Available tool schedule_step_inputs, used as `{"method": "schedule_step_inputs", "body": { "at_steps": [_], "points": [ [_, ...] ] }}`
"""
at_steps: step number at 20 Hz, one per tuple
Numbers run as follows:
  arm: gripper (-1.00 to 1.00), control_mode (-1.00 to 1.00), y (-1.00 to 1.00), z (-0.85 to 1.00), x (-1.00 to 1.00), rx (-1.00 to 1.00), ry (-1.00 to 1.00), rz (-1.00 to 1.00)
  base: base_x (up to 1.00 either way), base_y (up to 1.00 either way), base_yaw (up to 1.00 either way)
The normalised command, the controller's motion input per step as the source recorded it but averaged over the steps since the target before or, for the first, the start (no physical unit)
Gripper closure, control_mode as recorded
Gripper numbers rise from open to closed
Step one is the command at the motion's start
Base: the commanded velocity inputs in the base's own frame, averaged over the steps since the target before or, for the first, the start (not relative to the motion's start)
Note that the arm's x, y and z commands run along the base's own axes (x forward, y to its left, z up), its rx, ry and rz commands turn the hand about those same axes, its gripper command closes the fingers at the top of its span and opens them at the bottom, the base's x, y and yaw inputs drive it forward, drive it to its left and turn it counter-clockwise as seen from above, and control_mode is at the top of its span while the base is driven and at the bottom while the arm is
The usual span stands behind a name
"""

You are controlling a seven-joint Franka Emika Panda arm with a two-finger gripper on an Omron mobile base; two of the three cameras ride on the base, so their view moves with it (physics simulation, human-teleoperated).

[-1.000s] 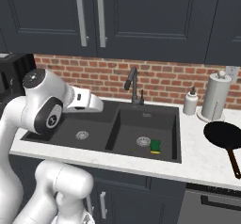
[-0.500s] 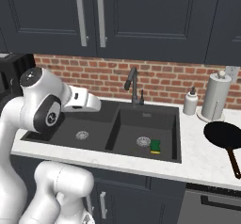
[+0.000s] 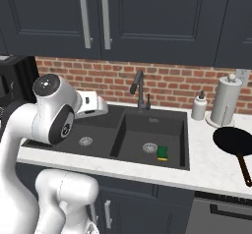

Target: Pick the pan and sponge and place them into the sink. Then turn on the water.

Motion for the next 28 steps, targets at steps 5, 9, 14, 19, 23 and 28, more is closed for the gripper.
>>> {"method": "schedule_step_inputs", "body": {
  "at_steps": [5,9,14,19,23,28],
  "points": [
    [-1.0,-1.0,0.09,0.0,-0.06,0.0,0.0,0.22,0.0,0.0,0.0],
    [-1.0,-1.0,0.08,0.0,-0.01,0.0,0.0,0.08,0.0,0.0,0.0],
    [-1.0,1.0,0.11,0.0,0.0,0.0,0.0,0.02,0.0,0.02,0.0],
    [-1.0,1.0,0.0,0.0,0.0,0.0,0.0,0.0,-0.03,0.1,-0.03],
    [-1.0,1.0,0.0,0.0,0.0,0.0,0.0,0.0,-0.24,-0.14,-0.07],
    [-1.0,1.0,0.0,0.0,0.0,0.0,0.0,0.0,-0.4,-0.39,-0.09]
  ]
}}
